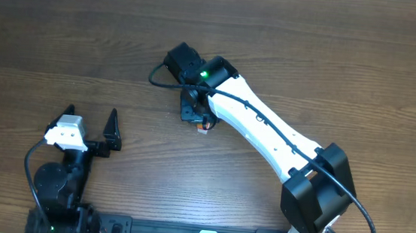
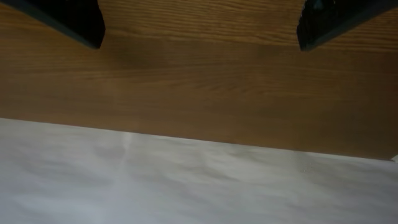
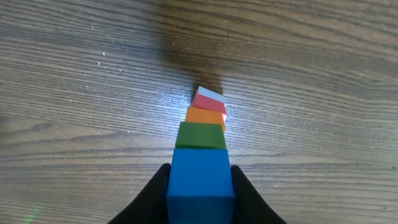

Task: Stack Cubes

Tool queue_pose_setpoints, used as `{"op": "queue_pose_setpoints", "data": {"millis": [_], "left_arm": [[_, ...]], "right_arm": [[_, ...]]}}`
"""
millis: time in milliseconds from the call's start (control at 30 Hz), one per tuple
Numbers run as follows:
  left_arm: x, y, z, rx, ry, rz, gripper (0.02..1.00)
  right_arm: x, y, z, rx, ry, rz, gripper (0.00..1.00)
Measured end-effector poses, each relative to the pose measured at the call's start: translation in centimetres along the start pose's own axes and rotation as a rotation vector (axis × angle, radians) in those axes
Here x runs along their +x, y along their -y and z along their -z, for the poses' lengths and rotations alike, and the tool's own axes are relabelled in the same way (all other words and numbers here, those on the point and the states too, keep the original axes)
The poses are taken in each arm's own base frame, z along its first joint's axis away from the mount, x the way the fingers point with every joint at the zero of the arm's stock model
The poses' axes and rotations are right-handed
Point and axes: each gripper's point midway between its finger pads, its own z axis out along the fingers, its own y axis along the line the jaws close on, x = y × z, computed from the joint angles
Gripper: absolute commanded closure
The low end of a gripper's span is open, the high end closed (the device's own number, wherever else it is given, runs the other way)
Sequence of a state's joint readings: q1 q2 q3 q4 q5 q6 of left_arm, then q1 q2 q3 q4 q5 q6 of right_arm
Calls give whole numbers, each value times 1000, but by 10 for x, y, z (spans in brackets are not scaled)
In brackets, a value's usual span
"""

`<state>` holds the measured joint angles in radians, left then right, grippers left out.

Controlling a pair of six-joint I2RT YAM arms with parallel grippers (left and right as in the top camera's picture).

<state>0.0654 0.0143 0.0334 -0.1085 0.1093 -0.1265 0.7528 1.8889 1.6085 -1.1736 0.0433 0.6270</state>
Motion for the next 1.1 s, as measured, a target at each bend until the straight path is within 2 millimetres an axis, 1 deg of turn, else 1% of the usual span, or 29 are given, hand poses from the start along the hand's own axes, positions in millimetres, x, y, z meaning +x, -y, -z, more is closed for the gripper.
{"op": "queue_pose_setpoints", "data": {"millis": [167, 200, 233, 600, 767, 800, 833, 867, 900, 933, 967, 1000, 1100], "left_arm": [[0, 0, 0, 0, 0, 0, 18], [0, 0, 0, 0, 0, 0, 40], [0, 0, 0, 0, 0, 1, 18], [0, 0, 0, 0, 0, -3, 18], [0, 0, 0, 0, 0, -3, 18], [0, 0, 0, 0, 0, -3, 20], [0, 0, 0, 0, 0, -3, 18], [0, 0, 0, 0, 0, -3, 20], [0, 0, 0, 0, 0, -3, 20], [0, 0, 0, 0, 0, -3, 18], [0, 0, 0, 0, 0, -3, 18], [0, 0, 0, 0, 0, -3, 20], [0, 0, 0, 0, 0, -3, 18]], "right_arm": [[0, 0, -2, 3, -5, -1, 761], [-1, -1, -2, 2, -4, -1, 755], [-1, -1, -2, 2, -4, -1, 746], [-1, -2, -4, -1, -6, -1, 680], [-1, -2, -4, -3, -8, -2, 614], [-1, -2, -4, -4, -9, -1, 590], [-1, -2, -4, -3, -8, -3, 544], [-1, -2, -4, -3, -8, -4, 461], [-1, -3, -4, -5, -8, -4, 356], [-1, -3, -4, -7, -7, -2, 191], [-2, -3, -4, -7, -5, -3, 84], [-2, -3, -4, -8, -4, -2, 9], [-3, -4, -4, -10, 1, 9, 9]]}}
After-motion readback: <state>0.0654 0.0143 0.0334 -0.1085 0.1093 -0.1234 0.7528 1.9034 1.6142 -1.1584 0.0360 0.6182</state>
